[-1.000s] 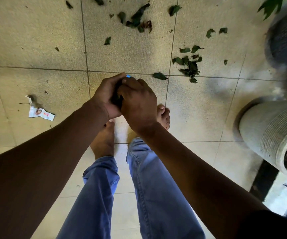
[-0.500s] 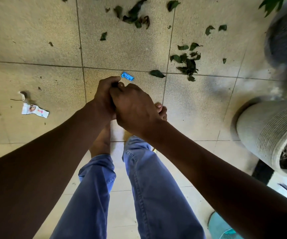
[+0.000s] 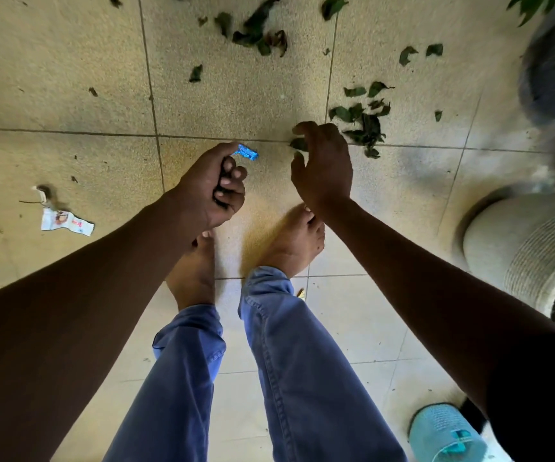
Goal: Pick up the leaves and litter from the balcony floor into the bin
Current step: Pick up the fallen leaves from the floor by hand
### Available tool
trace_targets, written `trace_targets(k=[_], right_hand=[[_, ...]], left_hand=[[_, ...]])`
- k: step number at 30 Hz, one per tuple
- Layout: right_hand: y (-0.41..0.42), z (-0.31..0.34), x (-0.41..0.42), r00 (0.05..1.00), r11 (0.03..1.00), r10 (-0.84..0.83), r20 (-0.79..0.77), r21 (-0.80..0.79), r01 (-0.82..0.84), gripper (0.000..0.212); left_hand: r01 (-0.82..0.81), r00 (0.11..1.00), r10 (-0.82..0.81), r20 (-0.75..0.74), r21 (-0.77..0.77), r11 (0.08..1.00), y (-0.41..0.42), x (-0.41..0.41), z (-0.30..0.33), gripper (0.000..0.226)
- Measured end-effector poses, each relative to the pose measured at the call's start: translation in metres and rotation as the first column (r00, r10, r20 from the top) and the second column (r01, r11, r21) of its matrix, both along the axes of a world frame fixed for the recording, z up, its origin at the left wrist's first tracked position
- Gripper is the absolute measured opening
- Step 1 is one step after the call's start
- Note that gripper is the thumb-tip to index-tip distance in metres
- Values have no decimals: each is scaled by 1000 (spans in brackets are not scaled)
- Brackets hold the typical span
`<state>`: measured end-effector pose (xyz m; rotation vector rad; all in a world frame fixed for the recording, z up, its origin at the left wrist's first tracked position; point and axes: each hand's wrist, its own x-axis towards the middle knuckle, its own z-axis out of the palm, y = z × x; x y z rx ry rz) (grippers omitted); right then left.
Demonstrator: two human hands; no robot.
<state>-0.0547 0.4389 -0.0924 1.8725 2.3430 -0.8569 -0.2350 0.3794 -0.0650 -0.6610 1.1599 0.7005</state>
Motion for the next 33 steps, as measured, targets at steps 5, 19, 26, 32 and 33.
trace_targets(k=[5, 19, 26, 32, 33], right_hand=[[-1, -44, 11, 986, 989, 150, 74, -20, -149, 35], [41, -26, 76, 926, 920, -360, 114, 210, 332, 41], [59, -24, 89, 907, 938, -323, 270, -35, 345, 113], [74, -35, 73, 827, 814, -548, 124, -150, 561, 107], [77, -35, 70, 831, 820, -549, 90, -135, 556, 106]], left_hand=[[35, 999, -35, -14, 60, 998, -4, 0, -5, 46], [155, 988, -155, -1, 3, 988, 5, 18, -4, 42], [172, 985, -172, 13, 2, 985, 14, 28, -3, 43], [186, 982, -186, 39, -1, 982, 12, 29, -4, 43], [188, 981, -188, 41, 0, 982, 12, 29, -4, 43]])
